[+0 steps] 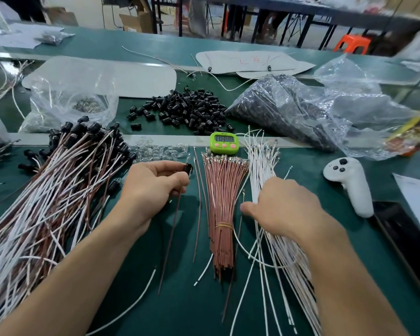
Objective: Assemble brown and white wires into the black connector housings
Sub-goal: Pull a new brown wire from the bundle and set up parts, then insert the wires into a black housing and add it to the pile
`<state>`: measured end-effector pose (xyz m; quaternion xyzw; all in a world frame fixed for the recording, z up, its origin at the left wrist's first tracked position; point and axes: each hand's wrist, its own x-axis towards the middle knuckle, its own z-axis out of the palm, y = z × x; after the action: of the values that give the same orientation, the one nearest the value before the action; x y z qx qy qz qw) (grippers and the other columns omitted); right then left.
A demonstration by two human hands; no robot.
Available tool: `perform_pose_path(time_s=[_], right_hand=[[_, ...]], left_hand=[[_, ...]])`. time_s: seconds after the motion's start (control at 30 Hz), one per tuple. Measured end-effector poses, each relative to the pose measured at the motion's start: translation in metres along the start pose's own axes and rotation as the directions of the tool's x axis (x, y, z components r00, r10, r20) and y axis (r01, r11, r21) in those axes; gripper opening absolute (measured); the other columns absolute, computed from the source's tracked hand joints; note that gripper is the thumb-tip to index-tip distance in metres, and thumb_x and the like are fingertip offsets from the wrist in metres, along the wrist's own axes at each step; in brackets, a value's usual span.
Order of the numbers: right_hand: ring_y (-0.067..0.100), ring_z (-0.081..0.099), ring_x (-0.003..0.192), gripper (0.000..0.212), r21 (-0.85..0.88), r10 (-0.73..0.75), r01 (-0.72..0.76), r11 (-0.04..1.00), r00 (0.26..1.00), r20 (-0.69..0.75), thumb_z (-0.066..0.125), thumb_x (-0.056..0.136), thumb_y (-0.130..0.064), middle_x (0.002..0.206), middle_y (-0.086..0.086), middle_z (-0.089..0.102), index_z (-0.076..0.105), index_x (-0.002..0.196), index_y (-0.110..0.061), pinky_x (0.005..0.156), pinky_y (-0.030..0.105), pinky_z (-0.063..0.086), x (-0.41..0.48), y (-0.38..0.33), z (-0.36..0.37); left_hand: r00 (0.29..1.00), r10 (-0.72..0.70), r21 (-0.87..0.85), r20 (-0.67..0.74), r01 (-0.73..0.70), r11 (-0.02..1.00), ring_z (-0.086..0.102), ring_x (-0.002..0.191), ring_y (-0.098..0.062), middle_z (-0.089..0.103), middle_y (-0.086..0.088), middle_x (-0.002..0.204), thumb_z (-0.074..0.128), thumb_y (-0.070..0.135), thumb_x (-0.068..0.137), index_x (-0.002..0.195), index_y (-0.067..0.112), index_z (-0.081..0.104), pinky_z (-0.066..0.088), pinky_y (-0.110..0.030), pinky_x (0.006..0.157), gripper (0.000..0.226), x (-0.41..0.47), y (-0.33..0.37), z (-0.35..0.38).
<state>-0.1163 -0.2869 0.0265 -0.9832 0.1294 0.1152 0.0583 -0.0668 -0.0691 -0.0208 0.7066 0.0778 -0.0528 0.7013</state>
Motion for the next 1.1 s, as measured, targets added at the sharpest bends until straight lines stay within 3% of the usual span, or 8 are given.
perform_pose_path(time_s=[0.1, 0.27, 0.4, 0.53, 0.73, 0.83, 1.0, 1.1], right_hand=[[0.024, 0.065, 0.072, 0.04, 0.044, -0.072, 0.074, 0.996, 0.996, -0.048, 0.069, 0.084, -0.056, 0.075, 0.001, 0.066, 0.065, 0.075, -0.017, 0.067, 0.033, 0.054, -0.016, 0.004, 0.0], [0.021, 0.072, 0.075, 0.029, 0.056, -0.194, 0.186, 0.981, 0.941, 0.278, 0.076, 0.075, -0.042, 0.074, 0.0, 0.073, 0.075, 0.081, -0.014, 0.07, 0.04, 0.063, -0.039, 0.002, 0.005], [0.024, 0.07, 0.074, 0.016, 0.057, -0.194, 0.187, 0.981, 0.962, 0.193, 0.066, 0.078, -0.021, 0.081, 0.009, 0.074, 0.074, 0.085, -0.009, 0.071, 0.043, 0.063, -0.033, 0.008, 0.009], [0.008, 0.067, 0.065, 0.01, 0.179, -0.198, 0.169, 0.969, 0.967, 0.161, 0.077, 0.071, -0.041, 0.063, -0.01, 0.07, 0.076, 0.071, -0.031, 0.057, 0.027, 0.055, -0.037, 0.017, -0.004], [0.022, 0.068, 0.078, 0.018, -0.059, -0.3, 0.314, 0.947, 0.937, 0.179, 0.071, 0.076, -0.029, 0.079, -0.003, 0.071, 0.073, 0.088, -0.015, 0.07, 0.036, 0.061, -0.046, 0.0, 0.013], [0.018, 0.07, 0.074, 0.009, 0.083, -0.225, 0.214, 0.973, 0.958, 0.175, 0.071, 0.075, -0.026, 0.071, -0.004, 0.073, 0.077, 0.08, -0.022, 0.071, 0.035, 0.062, -0.031, 0.016, 0.0], [0.01, 0.064, 0.064, 0.016, 0.402, 0.029, 0.106, 0.909, 0.948, -0.316, 0.071, 0.082, -0.028, 0.058, -0.013, 0.066, 0.072, 0.068, -0.035, 0.061, 0.028, 0.049, -0.008, 0.04, -0.024], [0.015, 0.058, 0.056, 0.016, 0.627, -0.016, 0.175, 0.759, 0.968, -0.25, 0.076, 0.082, -0.023, 0.055, -0.009, 0.065, 0.074, 0.067, -0.028, 0.058, 0.028, 0.047, -0.005, 0.031, -0.027]], left_hand=[[1.0, 0.006, 0.018, 0.011, -0.007, 1.0, 0.068, 0.061, -0.016, 0.077, -0.013, 0.075, 0.078, -0.004, 0.082, 0.091, 0.011, 0.076, 0.052, -0.018, 0.053, 0.018, 0.0, -0.001, 0.0], [0.999, 0.018, 0.039, 0.04, -0.019, 0.999, 0.067, 0.06, -0.015, 0.076, -0.015, 0.076, 0.077, -0.003, 0.083, 0.091, 0.011, 0.077, 0.053, -0.019, 0.054, 0.016, -0.002, 0.0, 0.0], [0.998, 0.024, 0.052, 0.056, -0.027, 0.998, 0.066, 0.061, -0.016, 0.076, -0.017, 0.077, 0.077, -0.002, 0.083, 0.091, 0.011, 0.077, 0.053, -0.019, 0.055, 0.015, -0.003, -0.001, 0.0], [0.998, 0.022, 0.053, 0.053, -0.025, 0.998, 0.067, 0.061, -0.016, 0.076, -0.018, 0.079, 0.077, -0.002, 0.084, 0.092, 0.01, 0.077, 0.053, -0.018, 0.055, 0.015, -0.002, -0.001, 0.0], [0.998, 0.024, 0.084, 0.064, -0.029, 0.996, 0.068, 0.063, -0.015, 0.077, -0.016, 0.079, 0.077, 0.0, 0.084, 0.092, 0.012, 0.078, 0.054, -0.018, 0.057, 0.015, -0.002, -0.002, 0.0], [0.998, 0.02, 0.083, 0.064, -0.025, 0.996, 0.068, 0.063, -0.016, 0.077, -0.017, 0.08, 0.077, 0.0, 0.084, 0.092, 0.012, 0.078, 0.053, -0.017, 0.057, 0.014, -0.002, -0.003, -0.001], [0.998, 0.005, 0.086, 0.062, -0.01, 0.996, 0.068, 0.066, -0.018, 0.077, -0.015, 0.08, 0.078, 0.001, 0.084, 0.091, 0.014, 0.078, 0.055, -0.022, 0.06, 0.014, -0.001, -0.004, 0.001], [0.998, 0.002, 0.089, 0.067, -0.008, 0.996, 0.068, 0.066, -0.017, 0.077, -0.016, 0.081, 0.078, 0.001, 0.084, 0.091, 0.014, 0.078, 0.054, -0.024, 0.063, 0.015, -0.001, -0.004, 0.002]])
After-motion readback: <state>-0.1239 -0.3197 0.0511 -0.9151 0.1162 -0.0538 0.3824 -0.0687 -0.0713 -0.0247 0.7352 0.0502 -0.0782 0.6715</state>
